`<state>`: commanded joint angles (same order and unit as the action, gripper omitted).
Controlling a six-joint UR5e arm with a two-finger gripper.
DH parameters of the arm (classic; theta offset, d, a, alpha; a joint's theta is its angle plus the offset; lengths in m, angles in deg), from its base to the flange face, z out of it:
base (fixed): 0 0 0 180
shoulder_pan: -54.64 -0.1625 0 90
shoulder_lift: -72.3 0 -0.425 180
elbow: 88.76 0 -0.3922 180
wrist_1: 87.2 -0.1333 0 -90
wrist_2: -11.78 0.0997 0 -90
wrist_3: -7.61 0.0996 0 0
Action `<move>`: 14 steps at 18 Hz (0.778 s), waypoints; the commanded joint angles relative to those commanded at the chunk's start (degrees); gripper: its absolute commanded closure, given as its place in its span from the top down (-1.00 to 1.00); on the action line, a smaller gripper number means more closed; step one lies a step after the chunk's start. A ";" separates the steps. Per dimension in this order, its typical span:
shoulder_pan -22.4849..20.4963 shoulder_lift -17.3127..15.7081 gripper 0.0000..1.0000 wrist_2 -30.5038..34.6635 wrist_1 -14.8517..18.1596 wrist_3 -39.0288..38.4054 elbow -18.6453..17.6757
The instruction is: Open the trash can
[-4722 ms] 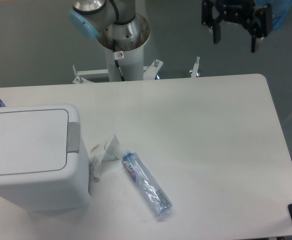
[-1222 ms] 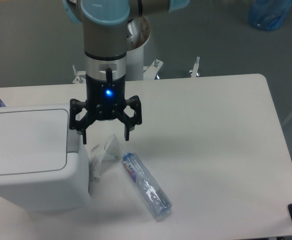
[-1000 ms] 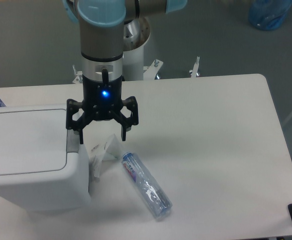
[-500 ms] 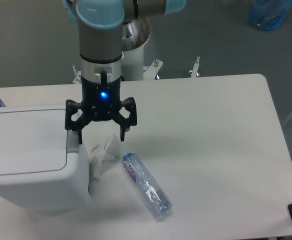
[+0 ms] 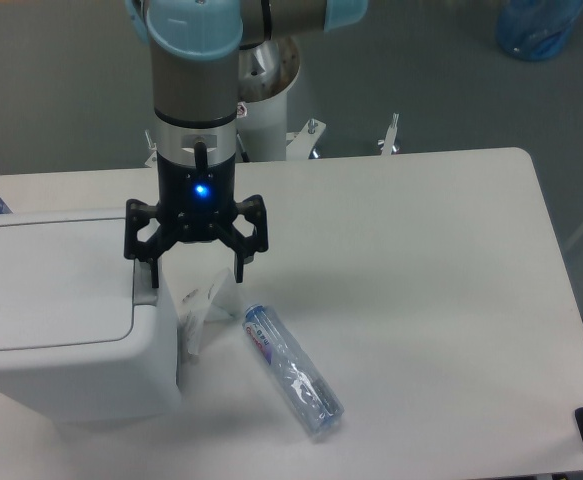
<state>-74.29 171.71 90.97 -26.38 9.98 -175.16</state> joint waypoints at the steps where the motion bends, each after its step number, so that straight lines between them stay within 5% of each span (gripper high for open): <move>1: 0.00 0.00 1.00 0.00 0.00 0.09 -0.17; 14: 0.09 -0.09 1.00 0.00 0.00 0.17 -0.53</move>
<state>-74.20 171.62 90.97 -26.38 10.16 -175.68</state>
